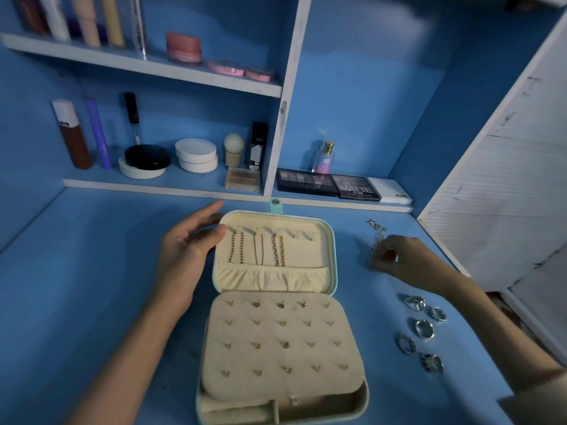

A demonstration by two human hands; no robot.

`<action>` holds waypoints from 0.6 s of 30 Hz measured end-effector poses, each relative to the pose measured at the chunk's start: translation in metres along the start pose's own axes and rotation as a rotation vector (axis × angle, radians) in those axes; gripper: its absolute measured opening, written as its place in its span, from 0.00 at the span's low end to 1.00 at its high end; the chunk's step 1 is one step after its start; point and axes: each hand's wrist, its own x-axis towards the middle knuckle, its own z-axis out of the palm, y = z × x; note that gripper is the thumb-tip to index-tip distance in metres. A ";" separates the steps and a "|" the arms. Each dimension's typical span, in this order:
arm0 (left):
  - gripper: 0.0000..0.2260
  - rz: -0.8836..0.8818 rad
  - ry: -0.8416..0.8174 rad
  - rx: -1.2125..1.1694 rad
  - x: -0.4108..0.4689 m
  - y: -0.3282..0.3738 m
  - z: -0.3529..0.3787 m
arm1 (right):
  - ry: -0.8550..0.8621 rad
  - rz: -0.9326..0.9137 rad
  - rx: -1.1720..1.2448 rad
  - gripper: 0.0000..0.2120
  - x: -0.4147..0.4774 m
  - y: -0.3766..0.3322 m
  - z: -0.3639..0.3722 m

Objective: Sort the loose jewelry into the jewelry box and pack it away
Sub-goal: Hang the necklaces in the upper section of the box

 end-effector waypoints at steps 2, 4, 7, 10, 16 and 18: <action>0.18 -0.005 0.001 0.003 0.000 0.000 0.000 | 0.142 0.040 0.170 0.08 0.001 0.003 -0.008; 0.18 -0.008 0.005 0.002 0.000 0.000 0.000 | 0.257 0.064 0.381 0.09 0.002 0.003 -0.021; 0.18 -0.012 0.004 0.004 0.000 0.001 0.001 | 0.354 0.042 0.709 0.09 0.001 -0.003 -0.043; 0.18 -0.018 0.002 0.009 -0.001 0.001 0.000 | 0.424 0.016 0.915 0.10 0.001 -0.015 -0.061; 0.18 -0.020 0.005 0.014 -0.002 0.003 0.000 | 0.450 -0.044 1.189 0.12 0.000 -0.050 -0.094; 0.18 -0.024 0.001 0.015 -0.002 0.002 -0.001 | 0.408 -0.049 1.274 0.12 0.000 -0.059 -0.098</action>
